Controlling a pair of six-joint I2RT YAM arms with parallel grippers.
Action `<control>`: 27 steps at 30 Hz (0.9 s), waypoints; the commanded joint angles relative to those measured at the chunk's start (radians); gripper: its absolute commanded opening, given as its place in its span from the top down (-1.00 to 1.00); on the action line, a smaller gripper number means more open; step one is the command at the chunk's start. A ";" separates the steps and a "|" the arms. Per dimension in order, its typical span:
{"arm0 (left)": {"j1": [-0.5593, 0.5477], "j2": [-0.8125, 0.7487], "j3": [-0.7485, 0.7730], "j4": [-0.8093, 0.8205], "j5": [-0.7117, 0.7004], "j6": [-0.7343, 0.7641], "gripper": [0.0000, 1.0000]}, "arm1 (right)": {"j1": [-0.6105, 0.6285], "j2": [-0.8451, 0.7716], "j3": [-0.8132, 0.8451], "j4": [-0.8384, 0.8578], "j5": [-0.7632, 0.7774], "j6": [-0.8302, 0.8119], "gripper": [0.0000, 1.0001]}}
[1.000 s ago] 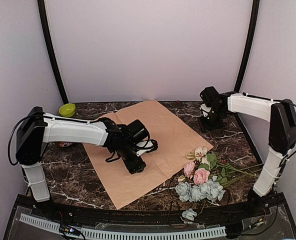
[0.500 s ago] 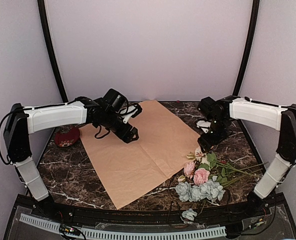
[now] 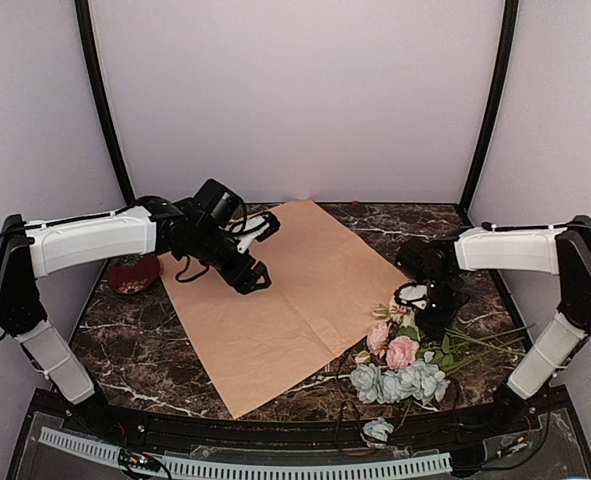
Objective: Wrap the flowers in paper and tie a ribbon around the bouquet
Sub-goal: Pick up the fake flower from the corner of the board.
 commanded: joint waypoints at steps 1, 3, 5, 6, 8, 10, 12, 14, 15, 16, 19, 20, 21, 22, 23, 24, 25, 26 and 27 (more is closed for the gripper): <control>0.002 -0.073 -0.049 0.019 -0.012 0.029 -0.57 | 0.002 0.138 0.077 0.009 0.150 -0.004 0.17; 0.002 -0.074 -0.048 0.016 -0.008 0.030 -0.58 | 0.002 0.177 0.123 -0.002 0.169 0.000 0.18; 0.002 -0.069 -0.047 0.013 -0.006 0.030 -0.57 | 0.003 0.208 0.125 0.007 0.191 -0.005 0.17; 0.002 -0.068 -0.048 0.013 -0.006 0.030 -0.57 | 0.003 0.219 0.121 0.014 0.194 -0.007 0.25; 0.001 -0.062 -0.047 0.010 -0.014 0.033 -0.57 | 0.005 0.223 0.132 0.015 0.171 -0.005 0.59; 0.002 -0.060 -0.046 0.007 -0.020 0.034 -0.58 | 0.011 0.199 0.183 -0.006 0.175 0.002 0.89; 0.001 -0.063 -0.045 0.007 -0.018 0.035 -0.57 | 0.016 0.156 0.217 -0.032 0.198 0.005 0.99; 0.002 -0.065 -0.048 0.010 -0.016 0.039 -0.57 | 0.024 0.102 0.239 -0.064 0.215 0.011 1.00; 0.002 -0.065 -0.049 0.011 -0.019 0.039 -0.57 | 0.031 0.076 0.253 -0.084 0.214 0.014 1.00; 0.002 -0.065 -0.050 0.012 -0.021 0.041 -0.57 | 0.042 0.046 0.268 -0.106 0.207 0.014 1.00; 0.002 -0.065 -0.049 0.010 -0.025 0.043 -0.57 | 0.075 -0.033 0.316 -0.176 0.205 0.015 1.00; 0.002 -0.065 -0.050 0.012 -0.024 0.043 -0.57 | 0.084 -0.053 0.334 -0.195 0.215 0.018 1.00; 0.001 -0.067 -0.051 0.014 -0.022 0.044 -0.57 | 0.096 -0.069 0.358 -0.208 0.231 0.022 1.00; 0.001 -0.067 -0.053 0.018 -0.021 0.044 -0.57 | 0.100 -0.092 0.387 -0.211 0.248 0.032 1.00; 0.002 -0.066 -0.054 0.019 -0.020 0.045 -0.57 | 0.104 -0.105 0.427 -0.203 0.271 0.044 1.00; 0.002 -0.063 -0.054 0.019 -0.020 0.046 -0.57 | 0.104 -0.114 0.472 -0.195 0.296 0.060 1.00; 0.001 -0.062 -0.053 0.017 -0.019 0.047 -0.57 | 0.104 -0.119 0.528 -0.188 0.298 0.069 1.00; 0.002 -0.059 -0.052 0.017 -0.019 0.047 -0.57 | 0.105 -0.121 0.590 -0.178 0.298 0.082 1.00; 0.001 -0.059 -0.051 0.017 -0.016 0.048 -0.57 | 0.107 -0.122 0.654 -0.168 0.289 0.097 1.00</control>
